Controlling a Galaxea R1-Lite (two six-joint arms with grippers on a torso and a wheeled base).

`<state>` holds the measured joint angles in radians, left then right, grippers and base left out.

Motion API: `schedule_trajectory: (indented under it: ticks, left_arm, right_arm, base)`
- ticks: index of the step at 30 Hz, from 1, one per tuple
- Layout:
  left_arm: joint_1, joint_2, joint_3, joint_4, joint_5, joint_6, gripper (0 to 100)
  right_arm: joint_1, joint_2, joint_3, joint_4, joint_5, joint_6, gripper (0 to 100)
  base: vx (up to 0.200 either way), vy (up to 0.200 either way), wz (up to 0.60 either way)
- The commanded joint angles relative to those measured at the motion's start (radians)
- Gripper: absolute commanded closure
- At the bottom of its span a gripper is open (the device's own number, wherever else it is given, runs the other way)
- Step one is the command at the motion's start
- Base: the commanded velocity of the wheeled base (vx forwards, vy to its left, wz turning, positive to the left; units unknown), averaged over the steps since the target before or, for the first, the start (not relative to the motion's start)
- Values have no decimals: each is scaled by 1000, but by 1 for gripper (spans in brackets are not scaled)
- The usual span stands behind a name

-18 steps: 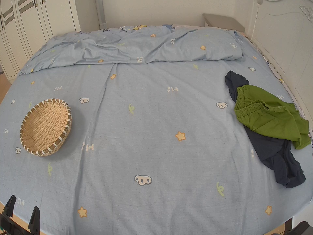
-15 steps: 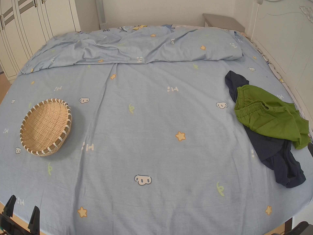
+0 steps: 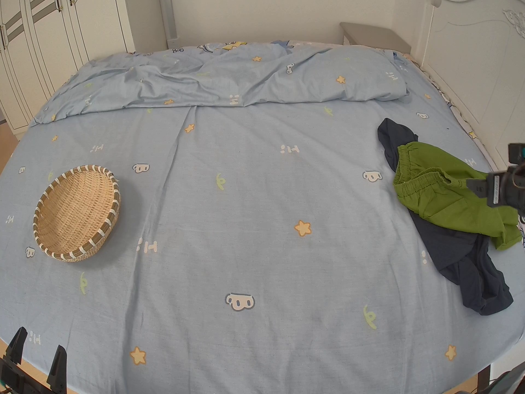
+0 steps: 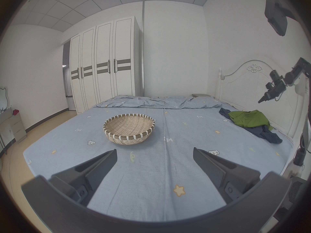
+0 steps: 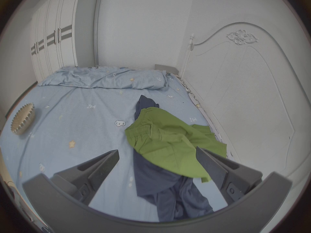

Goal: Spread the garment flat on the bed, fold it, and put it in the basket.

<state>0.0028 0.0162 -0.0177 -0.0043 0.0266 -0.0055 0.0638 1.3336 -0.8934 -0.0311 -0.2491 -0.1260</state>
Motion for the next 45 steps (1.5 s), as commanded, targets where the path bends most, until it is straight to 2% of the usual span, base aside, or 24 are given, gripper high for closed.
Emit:
schedule_trajectory:
  ticks: [1,4,6,8,30,35,41,45]
  left_arm:
    - [0,-16,18,0,-1,-1,0]
    - [0,-16,18,0,-1,-1,0]
    - [0,-16,18,0,1,-1,0]
    - [0,-16,18,0,-1,-1,0]
    - [0,-16,18,0,-1,-1,0]
    - [0,-16,18,0,1,-1,0]
    - [0,-16,18,0,-1,-1,0]
    - [0,-16,18,0,1,-1,0]
  right_arm:
    - [30,306,-208,0,-67,-46,0]
    - [40,354,-251,25,-107,-64,0]
    - [42,406,-286,48,-173,-73,0]
    - [44,440,-305,49,-210,-83,0]
    - [40,553,-404,45,-225,-95,0]
    - [40,602,-395,-23,-294,-98,0]
    - [45,615,-395,-41,-314,-104,0]
    - [45,627,-394,-46,-351,-106,0]
  base:
    - [0,0,0]
    - [0,0,0]
    - [0,0,0]
    - [0,0,0]
    - [0,0,0]
    - [0,0,0]
    - [0,0,0]
    - [0,0,0]
